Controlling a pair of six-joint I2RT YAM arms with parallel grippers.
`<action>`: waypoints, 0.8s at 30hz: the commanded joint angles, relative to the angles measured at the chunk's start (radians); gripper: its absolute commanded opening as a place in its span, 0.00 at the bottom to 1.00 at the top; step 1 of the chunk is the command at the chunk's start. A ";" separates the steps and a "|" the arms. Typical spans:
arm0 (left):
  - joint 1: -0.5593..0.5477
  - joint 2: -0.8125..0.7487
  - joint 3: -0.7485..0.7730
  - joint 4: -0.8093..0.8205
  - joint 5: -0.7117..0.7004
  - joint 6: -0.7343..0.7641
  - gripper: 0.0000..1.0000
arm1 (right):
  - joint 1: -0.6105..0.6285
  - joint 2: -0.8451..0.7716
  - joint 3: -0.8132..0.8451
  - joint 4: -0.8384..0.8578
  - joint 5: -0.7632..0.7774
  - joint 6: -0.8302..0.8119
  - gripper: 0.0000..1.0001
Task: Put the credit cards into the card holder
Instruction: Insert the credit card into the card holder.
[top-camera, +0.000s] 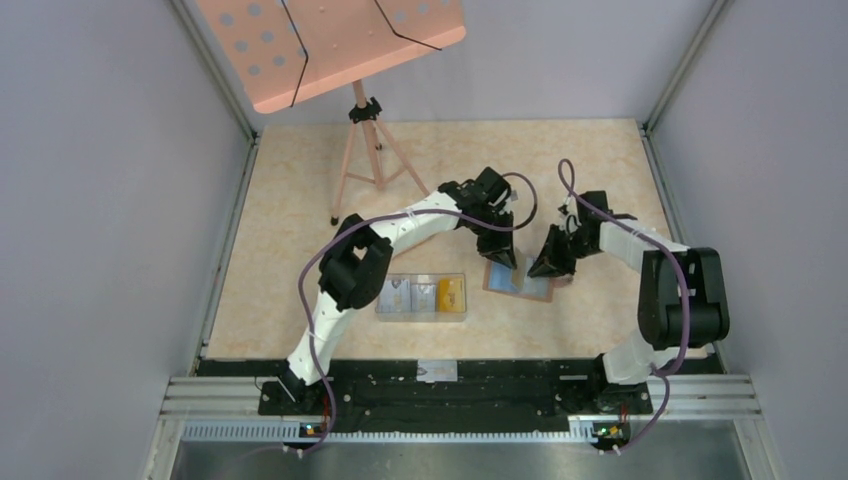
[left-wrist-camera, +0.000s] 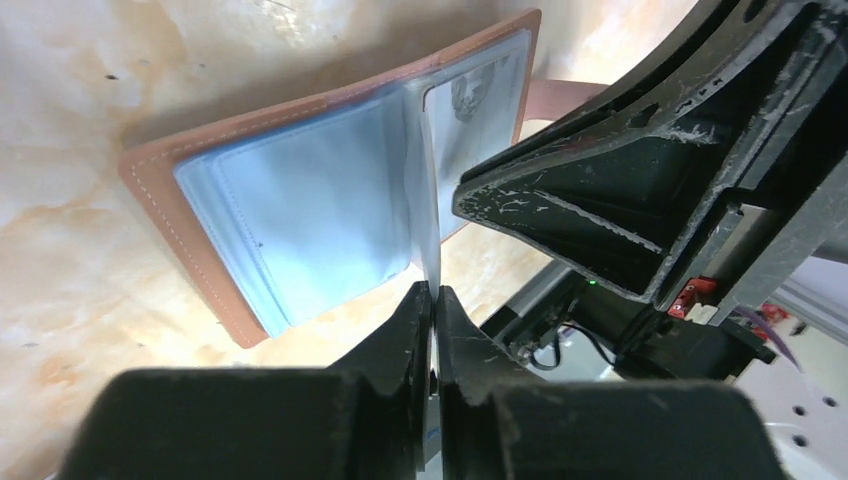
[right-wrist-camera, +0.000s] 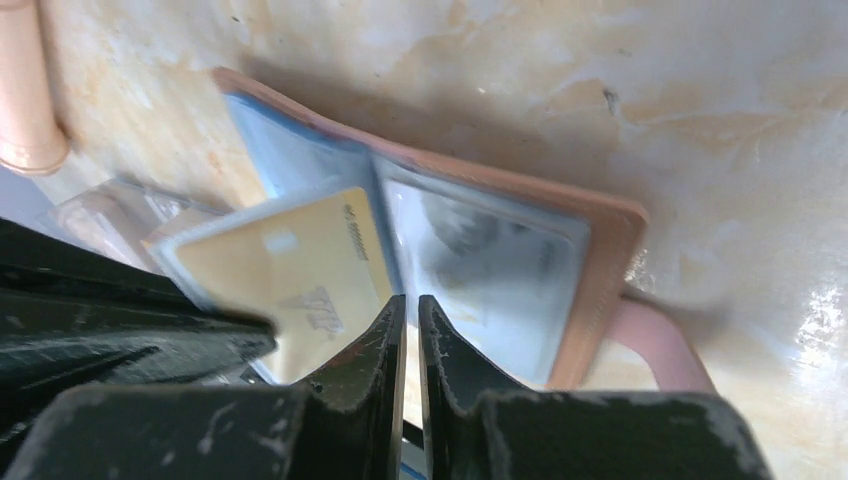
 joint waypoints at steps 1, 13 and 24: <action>-0.008 0.036 0.041 0.064 0.099 -0.050 0.14 | -0.014 -0.065 0.057 -0.007 -0.011 0.020 0.09; -0.039 0.126 0.081 0.272 0.292 -0.179 0.31 | -0.151 -0.196 0.129 -0.099 0.069 0.029 0.10; -0.061 0.154 0.150 0.366 0.321 -0.202 0.40 | -0.151 -0.214 0.138 -0.129 0.077 0.007 0.13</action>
